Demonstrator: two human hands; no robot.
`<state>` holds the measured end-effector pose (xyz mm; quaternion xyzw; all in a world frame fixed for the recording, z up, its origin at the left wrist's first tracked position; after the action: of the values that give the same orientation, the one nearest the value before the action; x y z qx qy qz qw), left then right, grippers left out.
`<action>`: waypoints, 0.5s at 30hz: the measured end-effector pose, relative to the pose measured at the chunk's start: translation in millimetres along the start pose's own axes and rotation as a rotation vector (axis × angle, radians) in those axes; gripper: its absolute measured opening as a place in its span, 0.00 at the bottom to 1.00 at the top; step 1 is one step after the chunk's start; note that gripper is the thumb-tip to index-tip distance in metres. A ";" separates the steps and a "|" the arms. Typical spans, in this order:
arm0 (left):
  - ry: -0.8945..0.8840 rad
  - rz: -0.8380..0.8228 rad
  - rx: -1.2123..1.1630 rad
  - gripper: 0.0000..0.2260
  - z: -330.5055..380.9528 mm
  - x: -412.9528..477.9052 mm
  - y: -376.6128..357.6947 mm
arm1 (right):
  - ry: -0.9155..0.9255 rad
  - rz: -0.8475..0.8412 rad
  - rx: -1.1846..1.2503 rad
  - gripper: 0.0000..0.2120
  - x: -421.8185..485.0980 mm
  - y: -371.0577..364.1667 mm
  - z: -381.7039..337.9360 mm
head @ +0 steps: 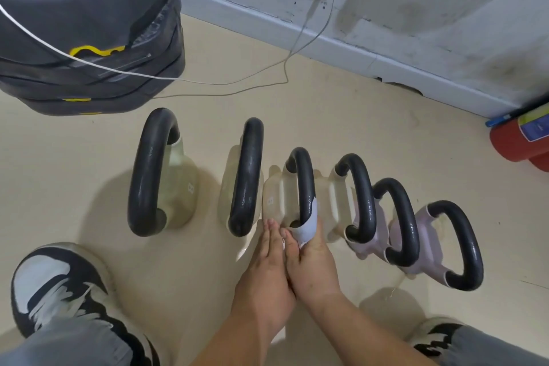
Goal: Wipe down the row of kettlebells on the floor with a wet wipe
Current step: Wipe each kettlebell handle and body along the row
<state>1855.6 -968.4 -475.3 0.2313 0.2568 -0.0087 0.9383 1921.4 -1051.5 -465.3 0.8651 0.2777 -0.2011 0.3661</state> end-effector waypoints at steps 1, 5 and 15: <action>-0.009 0.008 -0.007 0.36 0.9 1.0 0.6 | 0.010 0.008 0.018 0.25 0.6 1.1 1.0; -0.010 0.037 -0.062 0.35 -0.4 3.8 9.6 | 0.098 0.175 0.029 0.19 -15.0 6.4 -20.1; 0.030 0.050 -0.069 0.40 5.9 3.6 15.7 | -0.075 -0.031 -0.621 0.14 69.2 52.3 -124.2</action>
<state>1863.7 -956.5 -465.8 0.2053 0.2650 0.0268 0.9418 2025.1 -966.1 -395.3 0.6995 0.3253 -0.1441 0.6197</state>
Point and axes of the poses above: each hand's wrist, its own x-axis towards the middle knuckle, its own y-axis out of the back of the hand, z = x × y, the point moved 4 cm from there along x, towards the middle knuckle, and after that the axes turned 11 degrees about -z, right-handed, at the moved point
